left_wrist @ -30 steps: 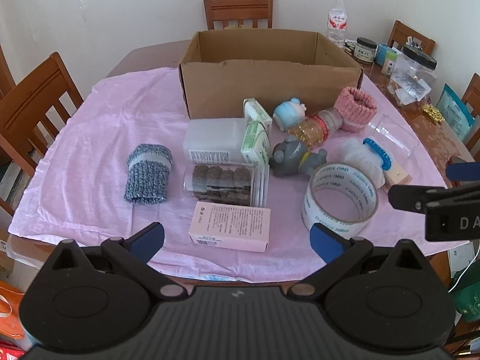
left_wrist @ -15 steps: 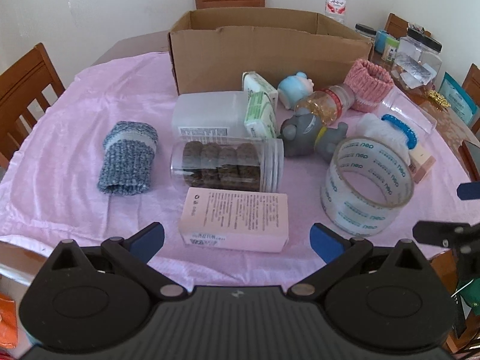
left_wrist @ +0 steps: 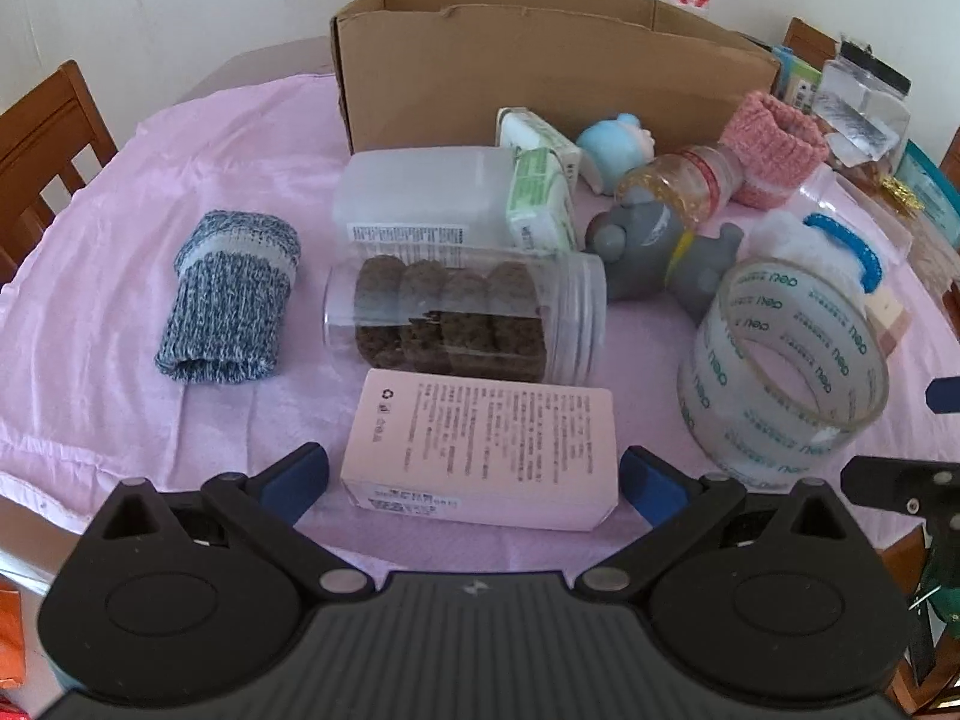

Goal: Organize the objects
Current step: 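Reach the left tool to the pink carton while the right tool approaches the clear tape roll, then close the left tool on the pink carton while the right tool grasps the tape roll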

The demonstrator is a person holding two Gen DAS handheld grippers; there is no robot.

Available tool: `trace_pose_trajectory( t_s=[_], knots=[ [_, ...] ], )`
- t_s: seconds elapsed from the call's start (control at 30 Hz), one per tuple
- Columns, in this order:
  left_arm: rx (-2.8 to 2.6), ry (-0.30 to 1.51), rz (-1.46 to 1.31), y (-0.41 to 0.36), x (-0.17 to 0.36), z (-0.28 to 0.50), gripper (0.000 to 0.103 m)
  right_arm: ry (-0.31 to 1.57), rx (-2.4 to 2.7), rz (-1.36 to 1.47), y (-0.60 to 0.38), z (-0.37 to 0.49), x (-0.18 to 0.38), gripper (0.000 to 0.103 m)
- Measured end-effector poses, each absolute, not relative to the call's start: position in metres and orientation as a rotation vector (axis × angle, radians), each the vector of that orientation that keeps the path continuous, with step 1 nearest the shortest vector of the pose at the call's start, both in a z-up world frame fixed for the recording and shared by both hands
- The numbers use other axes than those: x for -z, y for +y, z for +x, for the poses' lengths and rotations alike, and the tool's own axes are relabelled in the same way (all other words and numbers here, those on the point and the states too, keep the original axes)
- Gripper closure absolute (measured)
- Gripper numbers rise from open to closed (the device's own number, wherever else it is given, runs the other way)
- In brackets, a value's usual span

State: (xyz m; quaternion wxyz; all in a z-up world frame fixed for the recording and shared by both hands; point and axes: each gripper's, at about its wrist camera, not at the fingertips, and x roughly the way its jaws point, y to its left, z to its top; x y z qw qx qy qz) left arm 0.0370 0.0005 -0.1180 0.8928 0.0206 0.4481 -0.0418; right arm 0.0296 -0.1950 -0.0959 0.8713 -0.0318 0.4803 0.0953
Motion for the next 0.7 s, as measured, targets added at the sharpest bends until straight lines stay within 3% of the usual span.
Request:
trace_pose_trajectory(
  t_s=[0.3, 0.6, 0.7],
  knots=[
    [0.128, 0.883, 0.062, -0.0005, 0.1192, 0.0326, 0.001, 1.027, -0.215, -0.051, -0.1939, 0.0382, 0.1024, 0.000],
    [0.199, 0.871, 0.060, 0.0052, 0.1120, 0.0350, 0.021, 1.021, -0.249, -0.063, -0.1915, 0.0392, 0.1002, 0.000],
    [0.204, 0.871, 0.069, 0.0068, 0.1115, 0.0373, 0.022, 1.011, -0.269, -0.063, -0.1888, 0.0393, 0.0968, 0.000]
  ],
)
